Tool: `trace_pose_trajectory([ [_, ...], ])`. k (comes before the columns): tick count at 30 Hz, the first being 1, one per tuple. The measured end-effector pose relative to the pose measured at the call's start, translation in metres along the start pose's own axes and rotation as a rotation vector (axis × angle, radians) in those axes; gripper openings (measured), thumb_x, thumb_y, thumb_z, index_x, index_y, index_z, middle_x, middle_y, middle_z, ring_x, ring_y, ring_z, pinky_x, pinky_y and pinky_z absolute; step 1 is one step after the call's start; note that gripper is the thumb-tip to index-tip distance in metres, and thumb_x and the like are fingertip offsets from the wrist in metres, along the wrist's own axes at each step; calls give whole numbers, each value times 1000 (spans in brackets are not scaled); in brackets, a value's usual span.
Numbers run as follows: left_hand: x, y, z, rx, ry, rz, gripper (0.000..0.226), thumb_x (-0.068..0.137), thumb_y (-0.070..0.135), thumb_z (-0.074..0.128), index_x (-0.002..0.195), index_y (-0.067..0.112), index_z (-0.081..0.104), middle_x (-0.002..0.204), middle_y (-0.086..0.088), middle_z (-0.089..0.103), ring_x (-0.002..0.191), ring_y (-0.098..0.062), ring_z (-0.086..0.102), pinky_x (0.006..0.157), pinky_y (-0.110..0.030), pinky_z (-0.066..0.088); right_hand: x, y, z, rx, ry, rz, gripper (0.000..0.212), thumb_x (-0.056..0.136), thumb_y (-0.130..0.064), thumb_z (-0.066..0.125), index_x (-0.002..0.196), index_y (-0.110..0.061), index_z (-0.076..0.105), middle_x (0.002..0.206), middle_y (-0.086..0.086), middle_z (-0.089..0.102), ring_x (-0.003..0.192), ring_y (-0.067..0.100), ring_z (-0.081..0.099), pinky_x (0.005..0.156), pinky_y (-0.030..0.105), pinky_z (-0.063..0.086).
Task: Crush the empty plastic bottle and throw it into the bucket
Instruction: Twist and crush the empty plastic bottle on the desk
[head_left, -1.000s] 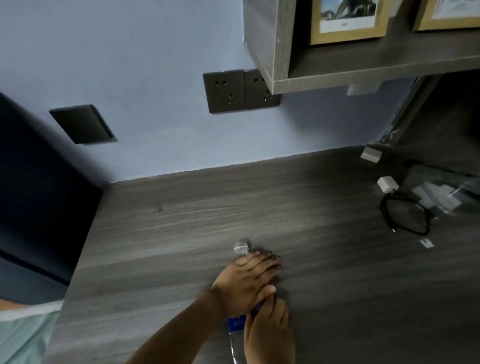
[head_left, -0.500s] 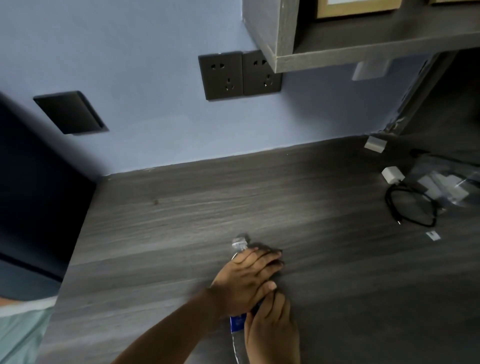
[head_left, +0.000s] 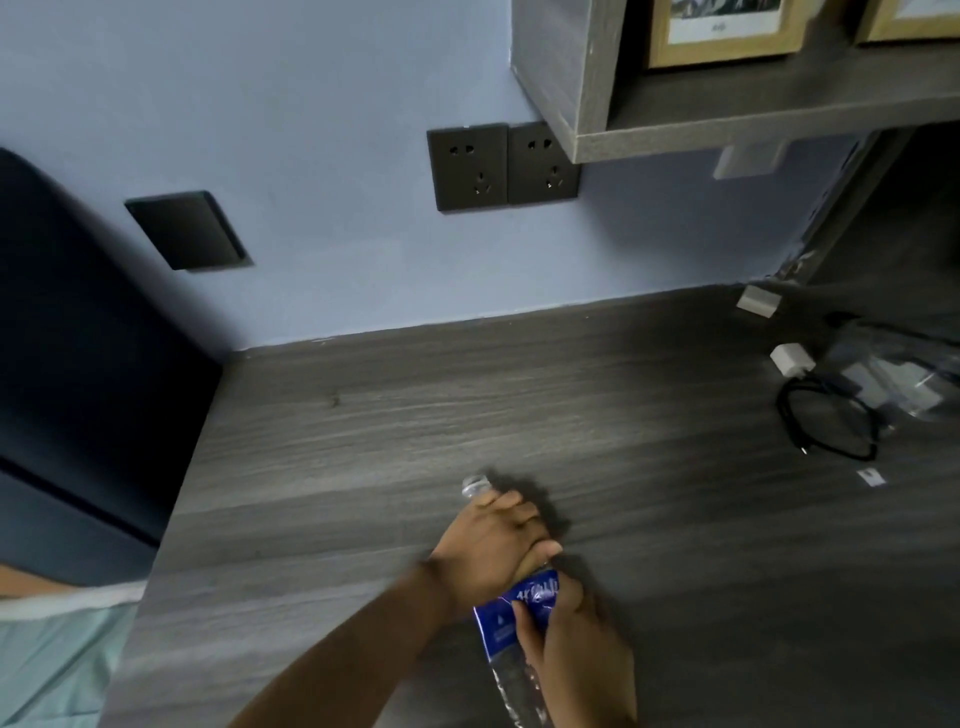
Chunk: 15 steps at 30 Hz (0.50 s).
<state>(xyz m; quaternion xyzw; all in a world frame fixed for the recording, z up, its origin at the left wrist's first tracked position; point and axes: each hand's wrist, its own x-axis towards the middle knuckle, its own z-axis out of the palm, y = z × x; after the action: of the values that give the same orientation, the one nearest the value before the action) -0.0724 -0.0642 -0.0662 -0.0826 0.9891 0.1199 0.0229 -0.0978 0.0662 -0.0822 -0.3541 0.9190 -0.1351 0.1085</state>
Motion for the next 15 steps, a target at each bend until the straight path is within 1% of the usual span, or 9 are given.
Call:
trace_pose_trajectory([
  [1,0,-1,-5,49,10,37,60,89,47,12,101,16,62,106,-5,67,105,-22,54,99,-34,38,1,1,-4,-18,-36,-9,61,35,-42,92,75,-1,72,56,11,70,42,22,67,28,30,49],
  [2,0,-2,-7,122,46,88,55,90,45,18,92,18,66,96,-1,72,98,-19,61,94,-29,45,1,1,-9,-5,-104,3,60,50,-45,86,88,-3,69,70,12,73,54,23,71,40,33,55],
  [3,0,-2,-8,185,63,101,49,89,44,25,81,22,68,83,5,74,87,-13,66,85,-23,51,3,1,-12,11,-164,34,58,69,-50,72,106,-7,61,92,11,73,75,24,73,58,34,58],
  [4,-1,-2,-10,219,56,102,47,87,44,30,72,25,69,72,9,74,76,-8,68,75,-18,54,3,4,-10,-2,-184,32,56,82,-53,55,119,-12,50,109,7,69,93,23,70,72,32,56],
  [5,-2,0,-11,241,59,98,47,86,45,31,67,26,69,65,12,73,68,-4,68,69,-15,55,3,8,-11,19,-183,14,54,87,-55,44,124,-16,42,117,3,65,102,21,66,79,30,53],
  [7,-6,6,-10,294,107,72,50,86,47,30,61,29,69,57,13,70,59,-1,65,61,-13,54,2,14,-16,105,-235,0,49,88,-55,42,121,-19,39,118,0,65,105,20,65,82,28,51],
  [10,-11,15,-10,336,184,13,52,84,48,31,54,27,67,48,11,66,47,-3,61,51,-13,52,3,18,-29,279,-279,-2,35,81,-51,56,97,-22,42,109,0,69,99,19,66,73,28,49],
  [12,-13,21,-14,356,226,-25,52,84,49,30,54,25,67,48,10,66,45,-5,61,49,-14,52,9,22,-35,483,-319,25,35,75,-39,70,90,-16,49,99,4,72,91,19,68,70,28,49],
  [15,-18,30,-26,356,256,-94,51,82,49,32,53,23,66,47,9,67,44,-6,61,47,-13,50,20,22,-50,828,-557,-36,30,71,-14,78,96,-11,64,94,4,75,89,14,70,80,32,54],
])
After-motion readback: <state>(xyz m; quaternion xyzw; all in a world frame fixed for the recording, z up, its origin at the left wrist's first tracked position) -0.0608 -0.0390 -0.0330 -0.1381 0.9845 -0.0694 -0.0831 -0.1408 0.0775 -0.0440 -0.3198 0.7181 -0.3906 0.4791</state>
